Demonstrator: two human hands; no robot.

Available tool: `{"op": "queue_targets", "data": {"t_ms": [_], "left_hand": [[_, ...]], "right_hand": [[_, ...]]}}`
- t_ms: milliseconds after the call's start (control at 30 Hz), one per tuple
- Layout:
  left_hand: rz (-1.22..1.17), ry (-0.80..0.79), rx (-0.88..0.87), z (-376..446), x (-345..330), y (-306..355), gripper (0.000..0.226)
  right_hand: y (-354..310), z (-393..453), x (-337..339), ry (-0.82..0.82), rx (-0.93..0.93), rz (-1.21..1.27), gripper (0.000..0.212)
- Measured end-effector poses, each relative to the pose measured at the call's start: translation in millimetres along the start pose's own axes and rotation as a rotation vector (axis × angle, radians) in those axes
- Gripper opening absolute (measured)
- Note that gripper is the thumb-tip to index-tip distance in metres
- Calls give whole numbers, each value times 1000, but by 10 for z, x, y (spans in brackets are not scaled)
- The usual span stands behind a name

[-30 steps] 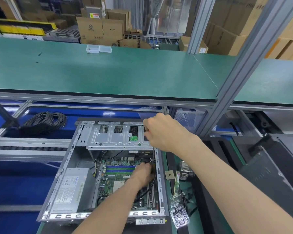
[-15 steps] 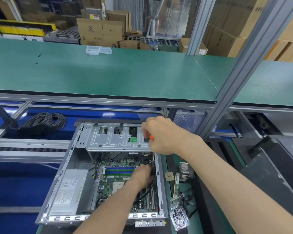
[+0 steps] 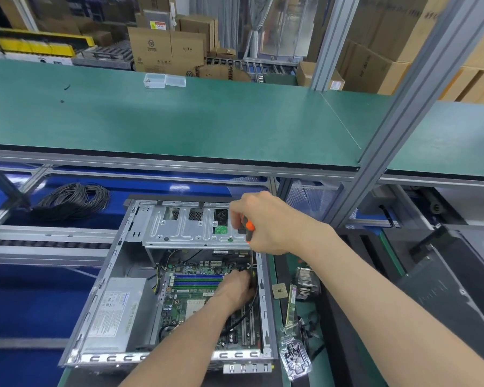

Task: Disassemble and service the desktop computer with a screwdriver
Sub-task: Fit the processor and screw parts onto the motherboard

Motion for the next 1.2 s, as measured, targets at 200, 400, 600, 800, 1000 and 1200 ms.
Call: {"op": "queue_targets", "data": {"t_ms": [200,400,600,800,1000,1200], "left_hand": [[-9,8,3,0,-8,-7,23],[-27,28,-7,-4,15,6,12],[-38,65,25,-23,14,7,28],[18,56,-25,-6,1,28,4],[10,35,-6,4,-12,40,15],[9,34,-6,8,-26,18,14]], "right_hand": [[64,-46,36,143,-153,-346,35],[43,-38,11,36,-38,-66,17],[-18,-58,35,137,-104,-316,32],[20,-44,15,67,-44,-164,10],[36,-85,14,119,-77,-212,29],[83,-45,-10,76,-42,-138,7]]}}
Point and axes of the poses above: each hand's wrist, its own z-axis towards the middle knuckle, its own x-axis out of the back of the hand, y = z × x, the point moved 4 cm from there along z, towards the middle knuckle, and after that the axes turned 7 degrees about x, right-handed, at the moved point
